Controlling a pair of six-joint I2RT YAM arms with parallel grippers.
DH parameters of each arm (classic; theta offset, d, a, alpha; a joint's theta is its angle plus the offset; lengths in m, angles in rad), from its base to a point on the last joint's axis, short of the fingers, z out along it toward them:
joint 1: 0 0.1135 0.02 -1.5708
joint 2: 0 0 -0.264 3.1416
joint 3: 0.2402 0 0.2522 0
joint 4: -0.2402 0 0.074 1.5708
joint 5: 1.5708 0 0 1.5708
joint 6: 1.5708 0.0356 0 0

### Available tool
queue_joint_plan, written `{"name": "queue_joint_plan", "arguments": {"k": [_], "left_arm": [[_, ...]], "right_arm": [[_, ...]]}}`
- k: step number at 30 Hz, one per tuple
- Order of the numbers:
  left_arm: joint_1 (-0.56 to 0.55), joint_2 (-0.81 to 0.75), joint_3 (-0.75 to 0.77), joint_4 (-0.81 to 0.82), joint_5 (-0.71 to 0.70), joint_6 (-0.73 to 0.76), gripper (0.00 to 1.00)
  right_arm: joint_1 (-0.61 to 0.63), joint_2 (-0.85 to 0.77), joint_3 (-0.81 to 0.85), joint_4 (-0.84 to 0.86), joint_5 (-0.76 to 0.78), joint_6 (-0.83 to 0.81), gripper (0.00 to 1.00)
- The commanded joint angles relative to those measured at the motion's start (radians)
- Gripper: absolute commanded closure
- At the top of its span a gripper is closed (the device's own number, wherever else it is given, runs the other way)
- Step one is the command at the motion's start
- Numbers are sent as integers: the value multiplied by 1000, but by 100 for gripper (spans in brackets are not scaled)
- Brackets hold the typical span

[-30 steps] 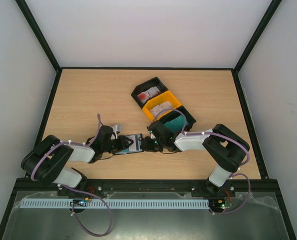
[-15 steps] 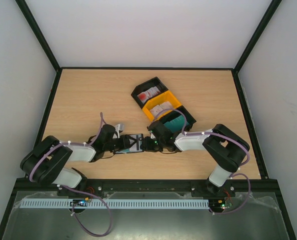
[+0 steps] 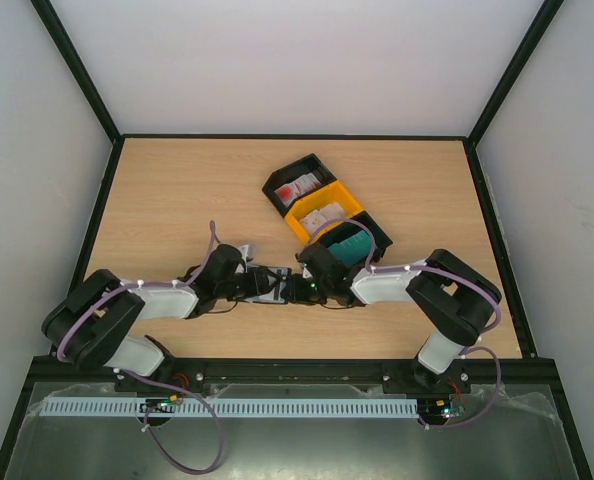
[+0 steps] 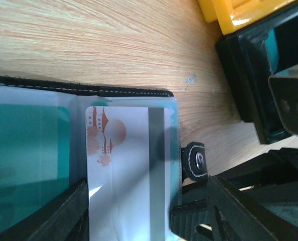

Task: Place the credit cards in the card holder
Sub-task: Insert the credit card into the card holder.

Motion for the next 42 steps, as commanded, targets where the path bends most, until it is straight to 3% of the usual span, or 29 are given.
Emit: {"name": "queue_joint_plan", "arguments": {"k": [1,7,12,21,33,42], "left_arm": [[-44,-7,23,-248,-21,12,34],[-44,-94,68,-435,-113,14,20],[-44,-144,79,-510,-156,8,17],[-44,-86,81,-485,-126,20,19],[-103,-69,116,-442,-18,76,29],[-103,-122,170,-582,-145,101,22]], "right_arm": [[12,12,-25,-9,69,10,84],[12,22,-28,-22,82,14,84],[12,23,-27,-23,80,12,84],[12,40,-23,-15,63,8,84],[12,49,-5,-18,52,0,84],[13,22,-3,-33,96,-1,84]]}}
